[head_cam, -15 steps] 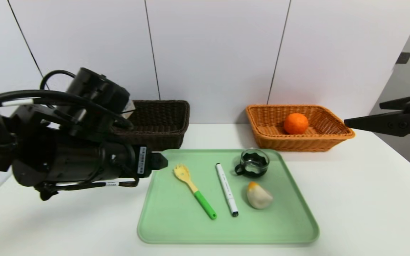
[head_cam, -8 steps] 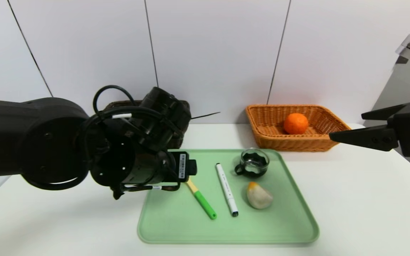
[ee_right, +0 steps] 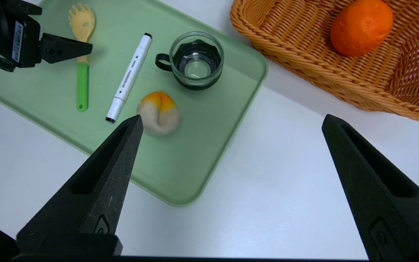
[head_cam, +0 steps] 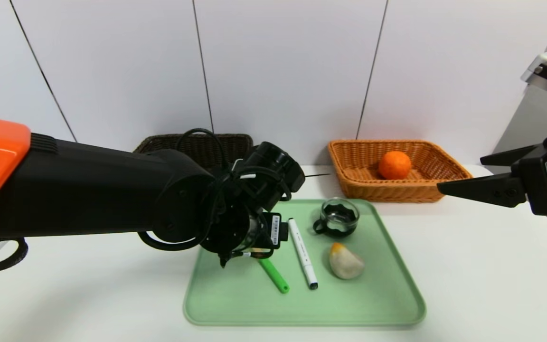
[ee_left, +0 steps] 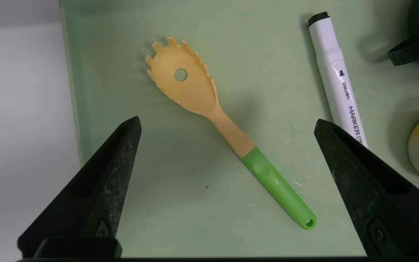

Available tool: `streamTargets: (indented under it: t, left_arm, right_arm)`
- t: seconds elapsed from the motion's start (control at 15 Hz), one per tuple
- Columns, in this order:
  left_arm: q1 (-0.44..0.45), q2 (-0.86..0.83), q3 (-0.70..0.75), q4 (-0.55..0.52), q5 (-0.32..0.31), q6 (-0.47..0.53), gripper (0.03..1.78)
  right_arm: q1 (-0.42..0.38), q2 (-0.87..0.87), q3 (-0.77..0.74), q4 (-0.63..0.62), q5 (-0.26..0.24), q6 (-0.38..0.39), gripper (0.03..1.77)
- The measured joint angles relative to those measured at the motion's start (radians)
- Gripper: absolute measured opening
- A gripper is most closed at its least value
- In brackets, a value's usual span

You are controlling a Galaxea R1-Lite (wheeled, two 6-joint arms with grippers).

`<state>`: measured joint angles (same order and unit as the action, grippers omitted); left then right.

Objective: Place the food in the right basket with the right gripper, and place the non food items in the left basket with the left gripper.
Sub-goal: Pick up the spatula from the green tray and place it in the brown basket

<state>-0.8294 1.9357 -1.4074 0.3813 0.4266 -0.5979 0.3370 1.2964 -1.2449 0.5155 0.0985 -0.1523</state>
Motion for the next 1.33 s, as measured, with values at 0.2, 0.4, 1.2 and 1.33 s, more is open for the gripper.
streamTargets:
  t: [0.2,0.4,1.2,1.33]
  left_arm:
    - [0.0,0.006,0.0,0.027,0.003,0.01,1.69]
    - [0.002,-0.028,-0.001,0.06,-0.012,0.116,1.69]
    - [0.222,-0.099,-0.091,0.053,-0.739,1.1,1.69]
    - [0.253,-0.074,-0.095,0.061,-0.864,1.251,1.69]
  right_arm:
    - [-0.001,0.0,0.006,0.0,0.0,0.0,1.69]
    - [-0.002,-0.001,0.012,0.001,0.0,0.001,1.69]
    - [0.0,-0.014,0.054,0.0,0.008,0.002,1.69]
    - [-0.001,-0.019,0.064,0.0,0.008,0.01,1.69]
